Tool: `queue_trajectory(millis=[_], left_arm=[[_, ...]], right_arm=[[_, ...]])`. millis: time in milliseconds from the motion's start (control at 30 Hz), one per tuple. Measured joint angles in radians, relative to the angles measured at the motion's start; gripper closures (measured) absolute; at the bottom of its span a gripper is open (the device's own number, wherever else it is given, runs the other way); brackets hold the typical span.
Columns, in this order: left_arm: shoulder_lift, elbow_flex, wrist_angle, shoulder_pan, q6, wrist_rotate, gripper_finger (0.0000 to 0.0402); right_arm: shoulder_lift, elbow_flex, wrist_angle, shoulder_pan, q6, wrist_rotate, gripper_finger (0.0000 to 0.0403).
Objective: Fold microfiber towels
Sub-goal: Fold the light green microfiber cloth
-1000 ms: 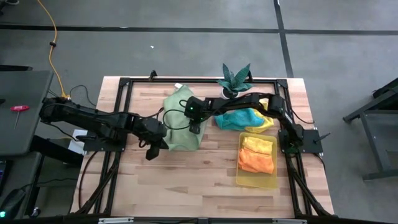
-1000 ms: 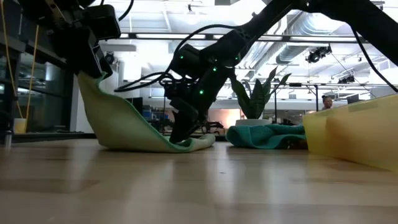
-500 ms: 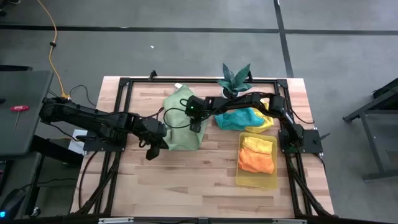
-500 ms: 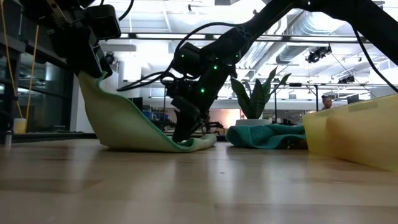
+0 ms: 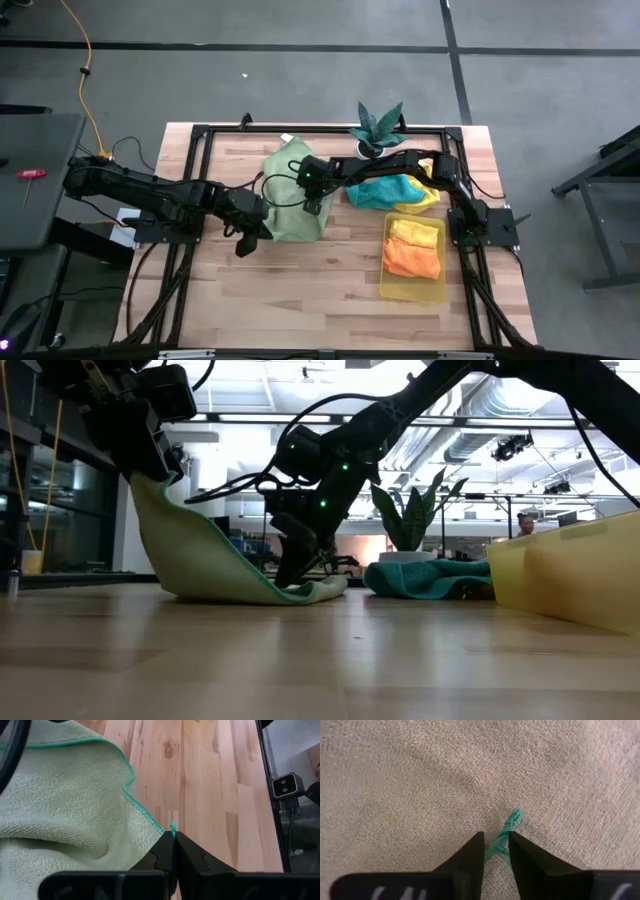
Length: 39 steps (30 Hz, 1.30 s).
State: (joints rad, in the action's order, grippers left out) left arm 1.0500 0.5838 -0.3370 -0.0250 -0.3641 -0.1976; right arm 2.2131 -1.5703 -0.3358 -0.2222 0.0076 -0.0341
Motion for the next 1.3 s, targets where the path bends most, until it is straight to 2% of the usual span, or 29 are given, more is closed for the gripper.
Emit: queue_trajectory(millis=[133,400,500,600,800,933,1100,1300], left_arm=[[0.0,0.0,0.0,0.0,0.0,0.0,0.0401],[0.0,0.0,-0.001,0.001,0.0,-0.001,0.0401],[0.0,0.0,-0.001,0.001,0.0,-0.001,0.0401],[0.0,0.0,-0.002,0.001,0.006,-0.001,0.0401],[-0.005,0.0,-0.006,0.001,0.008,-0.001,0.0401],[-0.034,0.0,-0.011,-0.006,0.009,-0.001,0.0401],[-0.111,0.002,-0.009,-0.073,0.036,-0.003,0.0401],[-0.169,0.002,-0.011,-0.152,0.061,-0.01,0.0401]], right_arm=[[0.003,0.0,-0.002,-0.002,0.042,0.0,0.0343],[0.017,0.0,0.009,0.0,0.098,0.002,0.0349],[0.015,0.0,0.016,0.001,0.119,0.001,0.0372],[0.0,0.001,0.014,-0.002,0.12,0.0,0.0397],[-0.063,0.001,-0.009,-0.029,0.143,-0.035,0.04],[-0.145,0.001,-0.092,-0.044,0.115,-0.053,0.0402],[-0.25,0.001,-0.201,-0.047,0.039,-0.077,0.0402],[-0.26,0.001,-0.311,-0.047,0.066,-0.146,0.0402]])
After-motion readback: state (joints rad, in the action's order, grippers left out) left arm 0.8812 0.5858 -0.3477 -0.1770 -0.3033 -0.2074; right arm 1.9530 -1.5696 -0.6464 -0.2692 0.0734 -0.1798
